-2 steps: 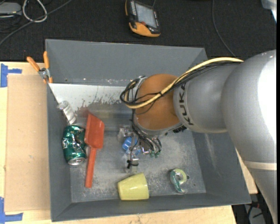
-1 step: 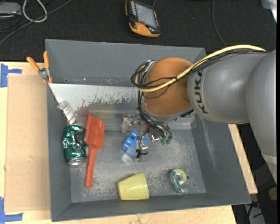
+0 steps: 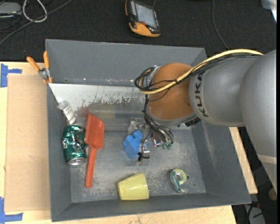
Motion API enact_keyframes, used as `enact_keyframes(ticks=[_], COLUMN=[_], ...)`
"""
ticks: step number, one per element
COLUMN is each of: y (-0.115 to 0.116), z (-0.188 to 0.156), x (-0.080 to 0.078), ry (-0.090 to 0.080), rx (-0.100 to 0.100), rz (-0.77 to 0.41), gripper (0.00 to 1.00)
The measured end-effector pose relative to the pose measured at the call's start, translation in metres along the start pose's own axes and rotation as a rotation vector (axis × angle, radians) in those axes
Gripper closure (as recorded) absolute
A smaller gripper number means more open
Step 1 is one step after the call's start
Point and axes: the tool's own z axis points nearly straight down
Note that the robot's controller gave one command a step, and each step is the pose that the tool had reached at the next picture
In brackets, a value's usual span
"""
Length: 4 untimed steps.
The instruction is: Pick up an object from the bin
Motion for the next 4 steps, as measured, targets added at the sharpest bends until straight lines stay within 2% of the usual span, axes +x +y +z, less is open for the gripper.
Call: enact_keyframes(ticks=[1, 2, 3, 4], y=[0.001, -0.014, -0.014, -0.014], z=[0.030, 0.027, 0.027, 0.013], x=[-0.014, -0.023, -0.023, -0.022], ry=[-0.012, -0.010, -0.010, -0.006], rx=[-0.004, -0.002, -0.002, -0.003], rz=[-0.160, -0.121, -0.119, -0.118], gripper=[0.00, 1.00, 1.00, 1.00])
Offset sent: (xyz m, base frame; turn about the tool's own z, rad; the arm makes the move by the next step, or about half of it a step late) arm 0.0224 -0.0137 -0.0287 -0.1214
